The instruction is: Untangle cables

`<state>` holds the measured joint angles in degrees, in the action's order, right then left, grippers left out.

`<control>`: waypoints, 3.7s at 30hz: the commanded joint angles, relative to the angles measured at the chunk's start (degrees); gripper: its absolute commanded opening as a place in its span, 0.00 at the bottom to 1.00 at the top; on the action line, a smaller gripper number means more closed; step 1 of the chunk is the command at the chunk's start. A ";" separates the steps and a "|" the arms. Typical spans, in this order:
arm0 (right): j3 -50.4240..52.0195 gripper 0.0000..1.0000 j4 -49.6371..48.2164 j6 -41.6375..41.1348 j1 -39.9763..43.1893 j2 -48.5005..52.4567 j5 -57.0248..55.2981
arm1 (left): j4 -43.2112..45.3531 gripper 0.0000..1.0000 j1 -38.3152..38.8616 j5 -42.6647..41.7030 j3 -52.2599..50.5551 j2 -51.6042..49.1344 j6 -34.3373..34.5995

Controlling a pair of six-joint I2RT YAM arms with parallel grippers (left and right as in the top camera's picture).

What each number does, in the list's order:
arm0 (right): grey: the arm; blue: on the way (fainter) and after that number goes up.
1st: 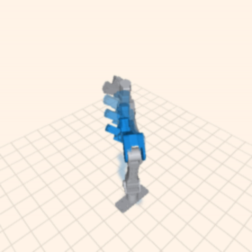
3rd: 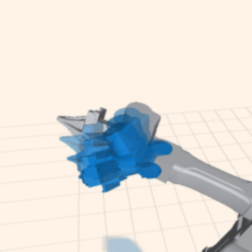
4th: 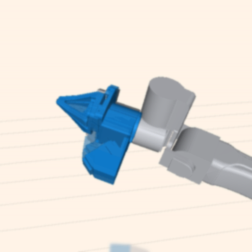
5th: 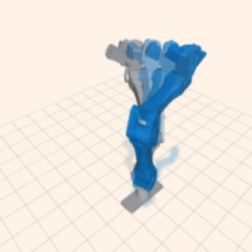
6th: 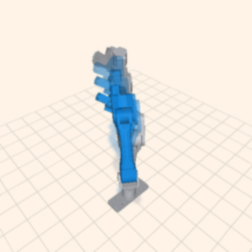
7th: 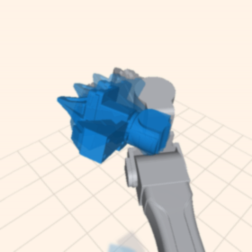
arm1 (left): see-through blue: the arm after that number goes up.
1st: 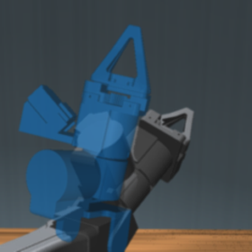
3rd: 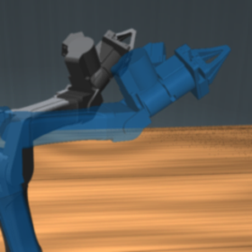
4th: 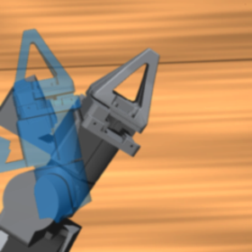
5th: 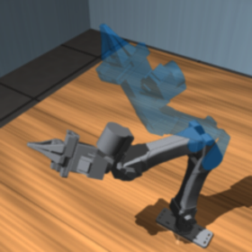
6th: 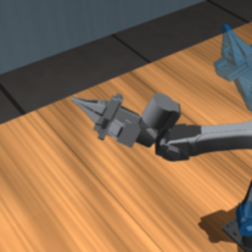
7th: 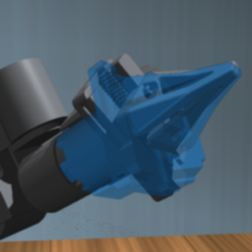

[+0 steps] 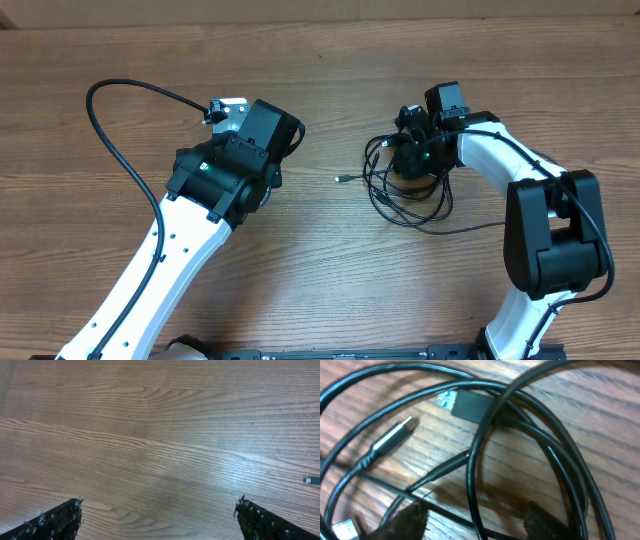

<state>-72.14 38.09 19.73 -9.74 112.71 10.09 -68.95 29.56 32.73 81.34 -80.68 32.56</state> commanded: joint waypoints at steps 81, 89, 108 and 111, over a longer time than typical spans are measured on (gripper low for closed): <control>-14.80 0.70 20.50 -27.30 0.07 -6.03 -0.96 | 3.04 1.00 -0.39 -2.56 -0.13 0.44 -0.92; -1.03 0.74 7.93 -28.70 0.07 -6.03 0.55 | 3.06 1.00 -0.39 -2.56 -0.13 0.44 -0.90; 2.56 0.89 -1.86 -19.17 0.07 -4.17 3.74 | 3.04 1.00 -0.39 -2.58 -0.13 0.44 -0.92; 2.56 0.88 -3.13 -19.17 0.07 -1.44 3.76 | 3.02 0.99 -0.39 -2.56 -0.13 0.44 -0.94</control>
<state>-70.04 36.21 -0.82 -9.78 108.16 13.30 -65.98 29.52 30.13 81.17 -80.68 32.53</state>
